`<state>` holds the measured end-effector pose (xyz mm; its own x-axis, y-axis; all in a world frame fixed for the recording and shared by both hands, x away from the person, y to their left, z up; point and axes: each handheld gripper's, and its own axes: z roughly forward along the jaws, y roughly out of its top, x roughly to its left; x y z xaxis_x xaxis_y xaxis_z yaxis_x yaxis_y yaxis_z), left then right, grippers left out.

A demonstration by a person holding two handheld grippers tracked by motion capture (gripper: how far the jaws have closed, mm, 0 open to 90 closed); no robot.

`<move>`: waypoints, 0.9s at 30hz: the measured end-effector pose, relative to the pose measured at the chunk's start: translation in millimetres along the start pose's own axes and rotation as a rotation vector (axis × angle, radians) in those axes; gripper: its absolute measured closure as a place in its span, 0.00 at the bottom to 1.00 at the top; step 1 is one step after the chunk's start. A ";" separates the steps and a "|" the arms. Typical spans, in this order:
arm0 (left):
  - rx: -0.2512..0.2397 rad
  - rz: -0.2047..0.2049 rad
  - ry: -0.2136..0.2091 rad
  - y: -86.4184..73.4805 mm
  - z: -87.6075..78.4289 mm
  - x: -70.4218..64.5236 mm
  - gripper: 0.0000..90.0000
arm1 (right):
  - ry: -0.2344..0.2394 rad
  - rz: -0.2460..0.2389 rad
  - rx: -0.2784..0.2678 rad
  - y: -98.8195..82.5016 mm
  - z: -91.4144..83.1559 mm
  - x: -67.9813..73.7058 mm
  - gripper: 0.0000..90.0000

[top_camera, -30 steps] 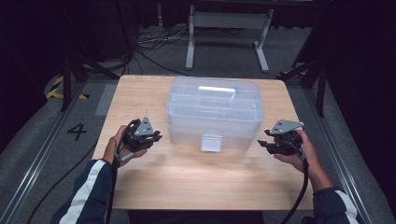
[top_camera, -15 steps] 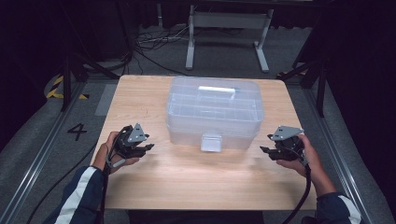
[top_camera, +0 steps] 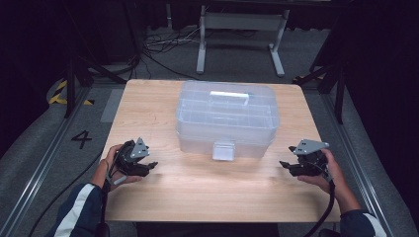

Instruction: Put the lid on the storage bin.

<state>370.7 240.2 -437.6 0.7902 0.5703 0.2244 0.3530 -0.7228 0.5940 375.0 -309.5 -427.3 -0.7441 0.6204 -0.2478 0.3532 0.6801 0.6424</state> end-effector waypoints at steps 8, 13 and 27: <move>0.003 -0.017 0.009 -15.5 -4.2 -4.5 0.30 | -0.006 0.033 0.010 -19.0 -1.5 -2.5 0.39; -0.011 -0.033 0.021 -26.2 -6.6 -7.1 0.27 | -0.018 0.075 0.011 -34.5 -2.8 -5.9 0.37; -0.038 -0.148 -0.014 -65.1 -6.7 -14.6 0.22 | -0.001 0.209 0.012 -75.8 -0.6 -8.7 0.33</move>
<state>332.9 281.5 -474.4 0.7376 0.6642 0.1216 0.4474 -0.6155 0.6488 354.4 -366.7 -473.4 -0.6530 0.7492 -0.1108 0.5064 0.5408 0.6716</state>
